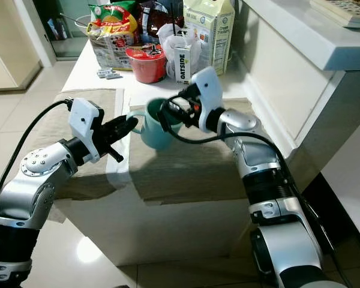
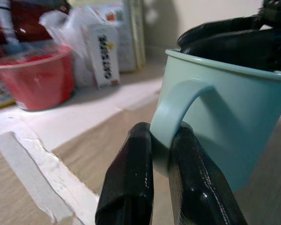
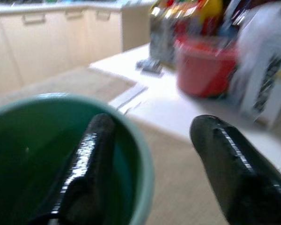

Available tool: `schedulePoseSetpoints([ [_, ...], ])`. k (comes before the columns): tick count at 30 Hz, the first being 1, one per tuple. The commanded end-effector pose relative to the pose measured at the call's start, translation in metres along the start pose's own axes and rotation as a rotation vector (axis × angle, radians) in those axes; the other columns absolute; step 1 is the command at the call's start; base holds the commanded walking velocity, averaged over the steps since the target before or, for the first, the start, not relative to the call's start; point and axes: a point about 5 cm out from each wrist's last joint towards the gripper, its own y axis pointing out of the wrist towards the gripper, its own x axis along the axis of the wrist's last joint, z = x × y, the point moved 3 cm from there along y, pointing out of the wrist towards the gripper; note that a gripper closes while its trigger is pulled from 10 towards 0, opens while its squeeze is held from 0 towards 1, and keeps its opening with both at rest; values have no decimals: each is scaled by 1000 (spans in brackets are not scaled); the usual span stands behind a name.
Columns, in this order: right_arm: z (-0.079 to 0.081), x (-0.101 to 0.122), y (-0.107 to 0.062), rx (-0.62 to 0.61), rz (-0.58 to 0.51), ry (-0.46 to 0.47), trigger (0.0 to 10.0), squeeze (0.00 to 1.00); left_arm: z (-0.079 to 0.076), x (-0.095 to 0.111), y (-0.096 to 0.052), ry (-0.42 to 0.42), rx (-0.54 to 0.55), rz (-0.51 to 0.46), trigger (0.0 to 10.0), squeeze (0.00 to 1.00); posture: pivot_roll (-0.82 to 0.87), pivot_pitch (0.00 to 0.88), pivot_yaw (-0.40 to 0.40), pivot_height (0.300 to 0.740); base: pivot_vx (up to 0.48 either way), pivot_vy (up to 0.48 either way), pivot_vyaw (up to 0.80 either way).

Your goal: Setting the table

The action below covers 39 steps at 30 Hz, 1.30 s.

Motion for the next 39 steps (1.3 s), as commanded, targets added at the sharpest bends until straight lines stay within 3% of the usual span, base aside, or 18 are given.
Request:
schedulePoseSetpoints([
  [1, -33, 19, -11, -192, -77, -15, 10000, 1000, -7, -1, -4, -21, -27, -9, 0, 0, -113, 10, 45, 740, 0, 0, 0],
  [7, -41, 21, -14, -315, -132, -5, 10000, 1000, 2, -4, -9, -94, 110, -26, 0, 0, -104, 3, 47, 740, 0, 0, 0],
  [12, -38, 15, -12, -334, -140, 14, 10000, 1000, 6, -6, -13, -109, 157, -27, 0, 0, -99, 0, 47, 740, 0, 0, 0],
  [16, -32, 1, -12, -407, -122, -15, 10000, 1000, 20, -8, -21, -154, 285, -39, 0, 0, -94, 0, 46, 740, 0, 0, 0],
  [17, -30, -2, -13, -427, -125, -15, 10000, 0, 21, -8, -23, -156, 305, -39, 0, 0, -94, 0, 47, 740, 0, 0, 0],
  [22, -24, -15, -19, -491, -130, -16, 10000, 0, 27, -8, -31, -167, 403, -44, 0, 0, -93, 0, 49, 740, 0, 0, 0],
  [31, 15, -43, -25, -496, -128, -37, 10000, 0, 47, -19, -56, -205, 678, -26, 0, 0, -88, 0, 47, 740, 0, 0, 0],
  [37, 17, -46, -33, -546, -144, -59, 10000, 0, 47, -24, -68, -220, 750, -25, 0, 0, -83, 0, 47, 740, 0, 0, 0],
  [39, 18, -43, -40, -566, -163, -101, 10000, 0, 48, -27, -80, -214, 797, -19, 0, 0, -82, 0, 50, 740, 0, 0, 0],
])
